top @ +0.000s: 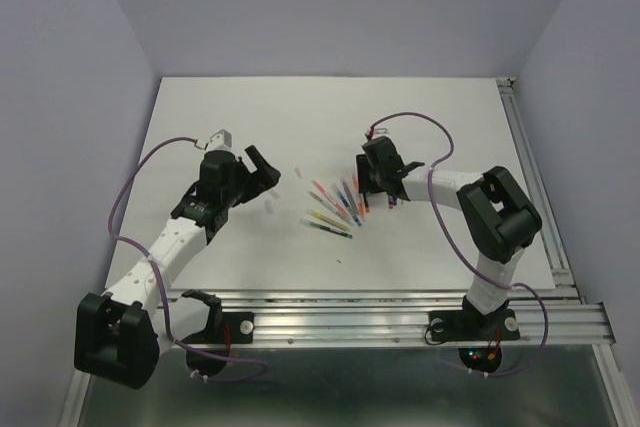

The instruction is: Open the pen caps

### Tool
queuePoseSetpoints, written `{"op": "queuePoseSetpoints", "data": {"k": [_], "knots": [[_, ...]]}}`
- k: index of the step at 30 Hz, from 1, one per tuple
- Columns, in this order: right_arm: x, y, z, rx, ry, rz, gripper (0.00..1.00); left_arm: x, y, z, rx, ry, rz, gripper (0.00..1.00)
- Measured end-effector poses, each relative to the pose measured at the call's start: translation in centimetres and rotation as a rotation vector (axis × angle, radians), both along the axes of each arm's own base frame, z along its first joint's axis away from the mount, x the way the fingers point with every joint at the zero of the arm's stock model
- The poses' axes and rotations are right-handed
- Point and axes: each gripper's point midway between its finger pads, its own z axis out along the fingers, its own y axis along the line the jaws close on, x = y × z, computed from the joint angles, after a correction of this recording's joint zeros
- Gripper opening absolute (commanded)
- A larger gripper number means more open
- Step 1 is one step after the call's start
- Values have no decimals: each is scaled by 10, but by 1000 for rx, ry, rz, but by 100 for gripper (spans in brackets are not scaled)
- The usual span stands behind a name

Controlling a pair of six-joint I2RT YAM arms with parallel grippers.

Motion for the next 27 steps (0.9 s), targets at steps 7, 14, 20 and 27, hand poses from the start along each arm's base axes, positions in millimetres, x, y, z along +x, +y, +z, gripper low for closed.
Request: {"op": "queuePoseSetpoints", "data": {"k": [7,14,20,27], "knots": [[-4,4,-2,-29,-15,-16,42,-1,0,-2,1,3,0,99],[-22,21,-5,-59,-52,-56,33,-1,0,-2,1,3,1,99],[-27,24,-8,-18,-78,-120,20,-1,0,-2,1,3,0,99],[-28,22,-8,20,-94,-159,6,-1,0,-2,0,3,-1,99]]}}
